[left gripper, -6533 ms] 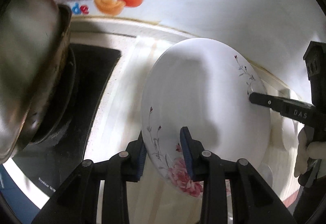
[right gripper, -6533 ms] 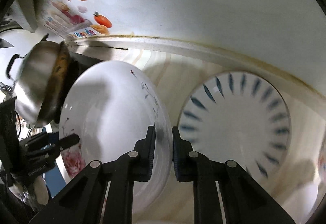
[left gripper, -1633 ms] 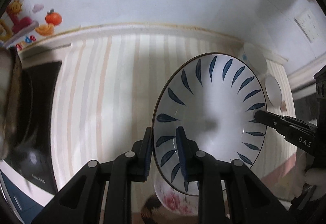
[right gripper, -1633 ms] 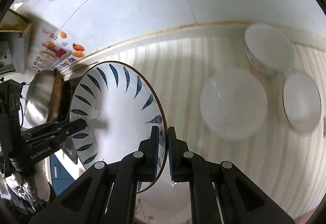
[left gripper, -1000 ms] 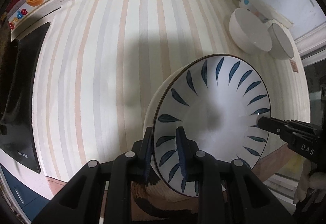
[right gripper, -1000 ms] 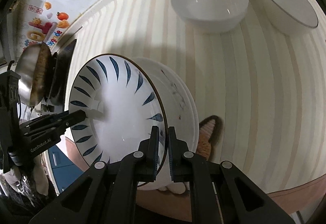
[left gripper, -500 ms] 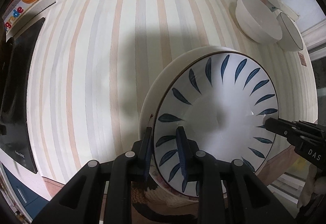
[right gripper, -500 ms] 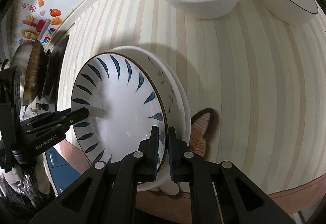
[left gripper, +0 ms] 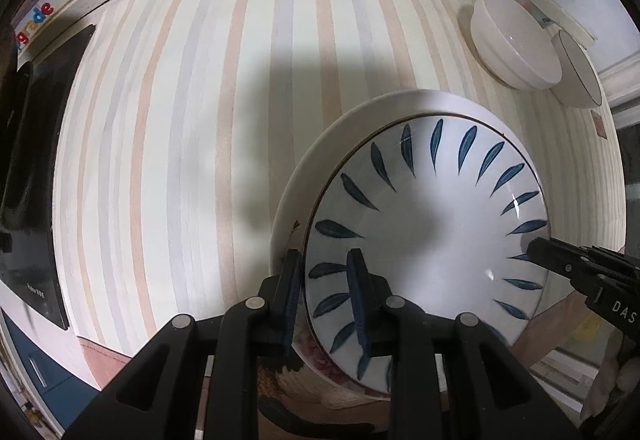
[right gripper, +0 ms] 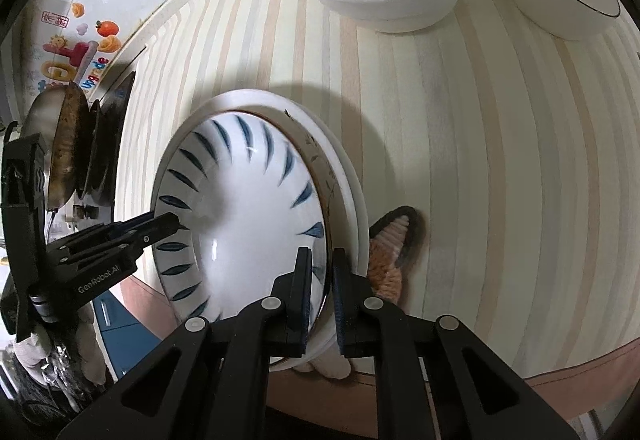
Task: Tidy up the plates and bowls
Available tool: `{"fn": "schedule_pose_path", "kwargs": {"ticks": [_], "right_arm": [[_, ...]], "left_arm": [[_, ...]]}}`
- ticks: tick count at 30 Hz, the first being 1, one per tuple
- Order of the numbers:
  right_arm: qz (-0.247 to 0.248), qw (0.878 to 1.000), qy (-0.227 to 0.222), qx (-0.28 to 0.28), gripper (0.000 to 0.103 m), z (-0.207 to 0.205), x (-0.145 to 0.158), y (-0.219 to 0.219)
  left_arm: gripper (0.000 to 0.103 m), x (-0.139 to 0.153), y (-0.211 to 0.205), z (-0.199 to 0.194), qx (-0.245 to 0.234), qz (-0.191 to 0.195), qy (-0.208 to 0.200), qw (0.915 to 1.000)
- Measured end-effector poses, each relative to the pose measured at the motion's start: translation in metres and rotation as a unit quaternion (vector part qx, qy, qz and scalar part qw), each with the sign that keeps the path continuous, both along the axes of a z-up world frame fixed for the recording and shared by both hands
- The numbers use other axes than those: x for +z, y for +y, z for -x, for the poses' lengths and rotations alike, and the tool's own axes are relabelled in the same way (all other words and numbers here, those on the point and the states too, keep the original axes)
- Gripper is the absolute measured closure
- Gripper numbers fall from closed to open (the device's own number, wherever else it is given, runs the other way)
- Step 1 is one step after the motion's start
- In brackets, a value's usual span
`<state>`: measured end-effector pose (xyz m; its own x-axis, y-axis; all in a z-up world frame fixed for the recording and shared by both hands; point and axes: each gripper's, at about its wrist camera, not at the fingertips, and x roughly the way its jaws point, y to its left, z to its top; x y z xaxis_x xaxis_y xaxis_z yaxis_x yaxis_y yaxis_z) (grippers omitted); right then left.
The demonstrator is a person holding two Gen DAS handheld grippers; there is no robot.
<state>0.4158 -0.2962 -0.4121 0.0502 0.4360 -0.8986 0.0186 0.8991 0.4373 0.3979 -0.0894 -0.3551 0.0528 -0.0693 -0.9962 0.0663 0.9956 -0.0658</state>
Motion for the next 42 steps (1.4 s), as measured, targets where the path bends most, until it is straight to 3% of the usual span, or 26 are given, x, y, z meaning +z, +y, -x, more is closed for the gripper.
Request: {"fn": "schedule_pose_path", "kwargs": {"ticks": [7,13,15,21,27,28,29,31,35,42], "right_arm": [[0.021,0.999,-0.022,0.016,0.09,-0.001,0.016,-0.001],[0.042,0.998,-0.043,0.023,0.086,0.01,0.043,0.006],[0.053,0.997,-0.058,0.025,0.073,0.021,0.061,0.011],[0.074,0.992,-0.1,0.019,0.051,0.052,0.112,0.016],[0.095,0.985,-0.14,0.018,0.034,0.092,0.162,0.023],[0.1,0.983,-0.15,0.019,0.034,0.102,0.172,0.024],[0.101,0.982,-0.157,0.019,0.032,0.108,0.179,0.025],[0.1,0.98,-0.172,0.015,0.027,0.122,0.195,0.026],[0.103,0.973,-0.207,0.004,0.013,0.15,0.222,0.027],[0.101,0.968,-0.229,-0.025,0.007,0.189,0.247,0.025]], "left_arm": [[0.082,0.007,0.008,0.004,0.019,-0.005,-0.01,0.9998],[0.082,0.044,0.006,0.027,0.026,-0.009,-0.044,0.9986],[0.082,0.062,0.005,0.036,0.027,-0.009,-0.061,0.9977],[0.079,0.114,0.01,0.066,0.019,0.003,-0.106,0.9942],[0.066,0.158,0.01,0.102,0.02,0.014,-0.147,0.9889],[0.059,0.162,0.009,0.107,0.02,0.012,-0.152,0.9881],[0.039,0.169,0.009,0.114,0.017,0.008,-0.161,0.9868],[0.019,0.18,0.009,0.126,0.019,0.009,-0.176,0.9842],[0.019,0.196,0.009,0.148,0.021,0.01,-0.198,0.9799],[0.007,0.211,0.01,0.177,0.02,0.009,-0.22,0.9752]]}}
